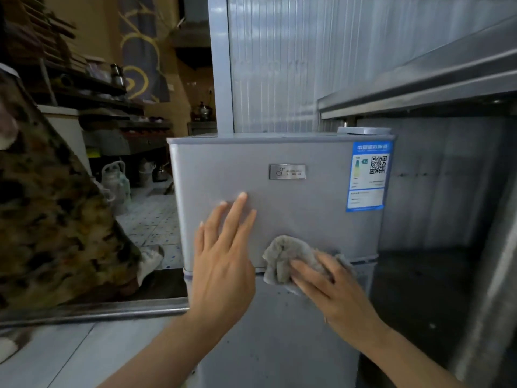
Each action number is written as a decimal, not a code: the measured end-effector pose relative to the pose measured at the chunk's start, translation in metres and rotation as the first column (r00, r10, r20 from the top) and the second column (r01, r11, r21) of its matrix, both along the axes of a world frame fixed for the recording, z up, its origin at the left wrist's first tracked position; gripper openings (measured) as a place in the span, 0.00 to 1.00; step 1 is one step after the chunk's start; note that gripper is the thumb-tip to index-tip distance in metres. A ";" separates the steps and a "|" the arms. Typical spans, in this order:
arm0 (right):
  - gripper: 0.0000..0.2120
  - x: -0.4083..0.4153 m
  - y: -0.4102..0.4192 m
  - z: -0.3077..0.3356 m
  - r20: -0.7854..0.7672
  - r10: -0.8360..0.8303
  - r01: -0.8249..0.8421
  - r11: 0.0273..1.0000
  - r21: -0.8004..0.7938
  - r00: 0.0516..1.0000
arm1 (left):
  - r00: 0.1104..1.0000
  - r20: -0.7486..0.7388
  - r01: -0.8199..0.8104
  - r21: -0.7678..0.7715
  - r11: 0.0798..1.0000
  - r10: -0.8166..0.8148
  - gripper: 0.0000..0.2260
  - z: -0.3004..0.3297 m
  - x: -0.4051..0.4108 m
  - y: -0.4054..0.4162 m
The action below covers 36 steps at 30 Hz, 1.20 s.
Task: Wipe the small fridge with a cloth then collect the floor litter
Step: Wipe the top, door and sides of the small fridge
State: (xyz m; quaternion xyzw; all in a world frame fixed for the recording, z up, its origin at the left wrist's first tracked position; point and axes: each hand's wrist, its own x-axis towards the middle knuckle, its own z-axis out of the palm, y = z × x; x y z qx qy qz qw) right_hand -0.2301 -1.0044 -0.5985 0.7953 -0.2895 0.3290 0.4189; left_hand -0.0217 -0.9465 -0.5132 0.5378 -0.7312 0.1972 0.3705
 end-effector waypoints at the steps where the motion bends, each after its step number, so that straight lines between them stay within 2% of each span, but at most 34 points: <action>1: 0.22 -0.003 -0.003 0.012 0.024 0.012 -0.012 1.000 -0.011 1.000 | 1.000 0.005 0.001 0.003 1.000 -0.001 0.32 0.000 -0.003 -0.001; 5: 0.20 0.002 -0.023 0.104 0.384 0.015 0.016 0.997 -0.076 0.923 | 0.999 0.024 0.025 -0.012 1.000 -0.024 0.33 0.008 -0.008 -0.006; 7: 0.22 0.005 -0.031 0.131 0.454 0.037 0.011 0.995 -0.103 0.890 | 0.998 0.039 0.054 -0.020 0.998 -0.053 0.33 0.014 -0.012 -0.010; 9: 0.21 0.011 -0.032 0.120 0.477 0.032 0.018 0.995 -0.100 0.878 | 0.997 0.035 0.066 -0.029 0.997 -0.065 0.32 0.017 -0.016 -0.012; 12: 0.18 0.011 -0.017 0.045 0.428 -0.043 0.069 0.997 -0.045 0.903 | 0.997 0.046 0.065 -0.021 0.998 -0.064 0.32 0.014 -0.021 -0.012; 15: 0.29 0.001 0.000 -0.008 0.342 -0.110 0.090 0.993 0.074 0.933 | 0.994 0.075 0.075 -0.001 0.997 -0.075 0.32 0.005 -0.026 -0.011; 17: 0.24 -0.003 -0.001 0.003 0.376 -0.079 0.055 0.996 0.074 0.923 | 0.991 0.096 0.088 0.013 0.996 -0.089 0.32 0.000 -0.031 -0.011; 18: 0.21 -0.003 -0.003 0.019 0.439 -0.071 0.045 0.997 0.070 0.896 | 0.990 0.103 0.093 0.021 0.995 -0.094 0.32 0.000 -0.033 -0.010; 22: 0.24 -0.005 -0.018 0.115 0.717 -0.090 0.058 0.996 0.069 0.691 | 0.986 0.120 0.113 0.022 0.993 -0.115 0.31 0.003 -0.040 -0.012; 24: 0.22 -0.011 -0.026 0.137 0.730 -0.090 0.104 0.994 0.027 0.678 | 0.984 0.129 0.123 0.010 0.992 -0.123 0.31 0.006 -0.042 -0.015; 27: 0.20 -0.017 -0.031 0.103 0.727 -0.123 0.163 0.987 0.016 0.675 | 0.982 0.145 0.126 -0.003 0.992 -0.124 0.31 0.003 -0.044 -0.018; 30: 0.18 -0.020 -0.021 0.024 0.743 -0.212 0.159 0.977 0.143 0.635 | 0.972 0.196 0.136 -0.011 0.991 -0.131 0.30 -0.009 -0.046 -0.019; 32: 0.22 -0.022 -0.013 -0.010 0.714 -0.278 0.153 0.960 0.236 0.642 | 0.961 0.233 0.151 -0.001 0.989 -0.147 0.28 -0.018 -0.050 -0.018; 34: 0.24 -0.025 -0.010 -0.012 0.718 -0.282 0.111 0.954 0.277 0.636 | 0.956 0.249 0.154 0.023 0.988 -0.155 0.29 -0.025 -0.054 -0.017; 36: 0.25 -0.026 -0.011 0.013 0.761 -0.253 0.037 0.957 0.289 0.598 | 0.955 0.252 0.155 0.039 0.987 -0.160 0.30 -0.026 -0.056 -0.018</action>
